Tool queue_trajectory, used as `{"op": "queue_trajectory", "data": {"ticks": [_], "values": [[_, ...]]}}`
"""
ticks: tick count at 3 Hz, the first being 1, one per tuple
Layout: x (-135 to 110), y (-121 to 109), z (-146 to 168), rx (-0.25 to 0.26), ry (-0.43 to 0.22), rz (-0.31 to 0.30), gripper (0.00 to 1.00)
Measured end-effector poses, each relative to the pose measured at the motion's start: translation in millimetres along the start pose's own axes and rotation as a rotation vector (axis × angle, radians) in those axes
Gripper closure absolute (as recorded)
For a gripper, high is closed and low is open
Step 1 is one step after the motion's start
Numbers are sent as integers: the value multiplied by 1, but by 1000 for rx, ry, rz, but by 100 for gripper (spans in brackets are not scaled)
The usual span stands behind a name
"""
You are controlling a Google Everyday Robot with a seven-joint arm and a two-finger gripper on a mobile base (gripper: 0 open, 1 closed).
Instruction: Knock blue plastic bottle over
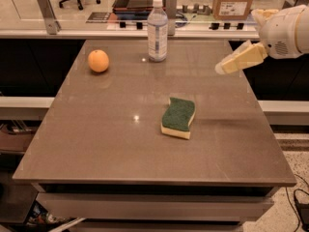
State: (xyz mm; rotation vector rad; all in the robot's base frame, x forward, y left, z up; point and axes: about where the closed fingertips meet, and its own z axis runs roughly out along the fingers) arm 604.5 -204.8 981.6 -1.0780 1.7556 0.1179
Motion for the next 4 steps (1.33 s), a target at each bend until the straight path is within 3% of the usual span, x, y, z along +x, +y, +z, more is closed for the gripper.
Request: {"op": "queue_trajectory", "data": {"ticks": [2, 4], "values": [[-26, -32, 40, -12, -137, 119, 0], [-29, -33, 48, -7, -149, 125, 0]]}}
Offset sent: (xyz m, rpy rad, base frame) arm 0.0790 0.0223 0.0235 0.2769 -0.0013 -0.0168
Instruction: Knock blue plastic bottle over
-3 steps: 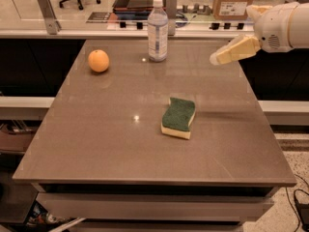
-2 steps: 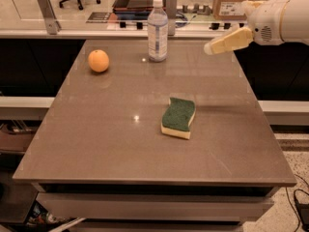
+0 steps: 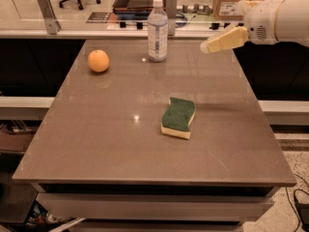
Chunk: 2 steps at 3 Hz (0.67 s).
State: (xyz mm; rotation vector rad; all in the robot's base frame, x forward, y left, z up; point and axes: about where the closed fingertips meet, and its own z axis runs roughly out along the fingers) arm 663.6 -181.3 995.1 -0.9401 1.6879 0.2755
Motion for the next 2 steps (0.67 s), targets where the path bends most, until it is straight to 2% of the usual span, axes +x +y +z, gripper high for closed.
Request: {"op": "queue_trajectory", "data": {"ticks": [2], "values": [[-9, 10, 53, 41, -16, 45, 0]]}}
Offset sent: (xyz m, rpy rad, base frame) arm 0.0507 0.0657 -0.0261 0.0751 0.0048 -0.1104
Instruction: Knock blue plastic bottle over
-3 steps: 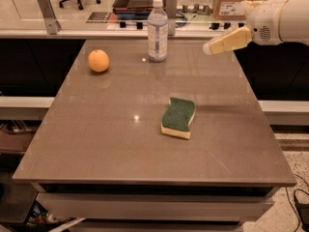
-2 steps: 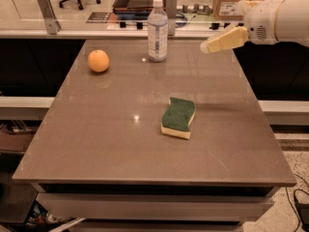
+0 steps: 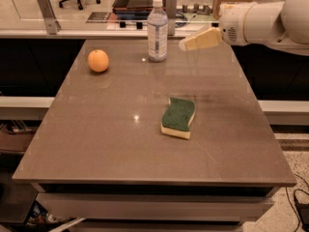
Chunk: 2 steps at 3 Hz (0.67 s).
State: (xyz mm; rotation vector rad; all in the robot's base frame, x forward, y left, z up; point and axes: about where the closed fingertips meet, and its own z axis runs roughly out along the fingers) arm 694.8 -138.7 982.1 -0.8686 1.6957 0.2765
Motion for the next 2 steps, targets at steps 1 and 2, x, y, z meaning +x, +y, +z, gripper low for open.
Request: {"op": "queue_trajectory", "data": {"ticks": [1, 2], "values": [[7, 14, 31, 10, -21, 52, 0], [15, 18, 60, -9, -78, 102, 0]]}}
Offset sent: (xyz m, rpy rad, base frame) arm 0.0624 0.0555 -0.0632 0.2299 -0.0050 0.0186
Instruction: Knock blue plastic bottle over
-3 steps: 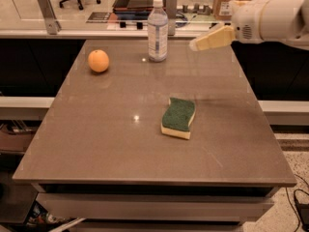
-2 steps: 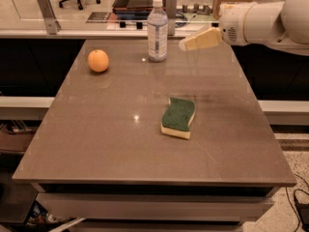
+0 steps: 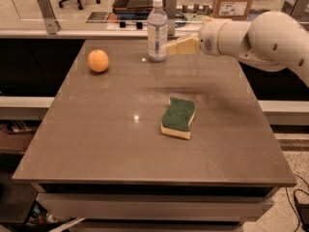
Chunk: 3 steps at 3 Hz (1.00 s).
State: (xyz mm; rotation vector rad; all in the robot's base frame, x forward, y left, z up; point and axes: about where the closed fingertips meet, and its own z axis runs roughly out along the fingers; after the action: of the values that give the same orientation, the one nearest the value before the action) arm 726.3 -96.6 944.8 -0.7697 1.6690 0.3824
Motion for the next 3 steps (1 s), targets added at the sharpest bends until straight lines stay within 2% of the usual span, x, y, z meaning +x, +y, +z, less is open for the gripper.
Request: {"op": "queue_trajectory", "data": {"ticks": [1, 2, 3], "values": [[10, -6, 30, -49, -55, 28, 0], [10, -12, 55, -102, -82, 33, 0], [5, -16, 70, -132, -95, 30, 0]]}}
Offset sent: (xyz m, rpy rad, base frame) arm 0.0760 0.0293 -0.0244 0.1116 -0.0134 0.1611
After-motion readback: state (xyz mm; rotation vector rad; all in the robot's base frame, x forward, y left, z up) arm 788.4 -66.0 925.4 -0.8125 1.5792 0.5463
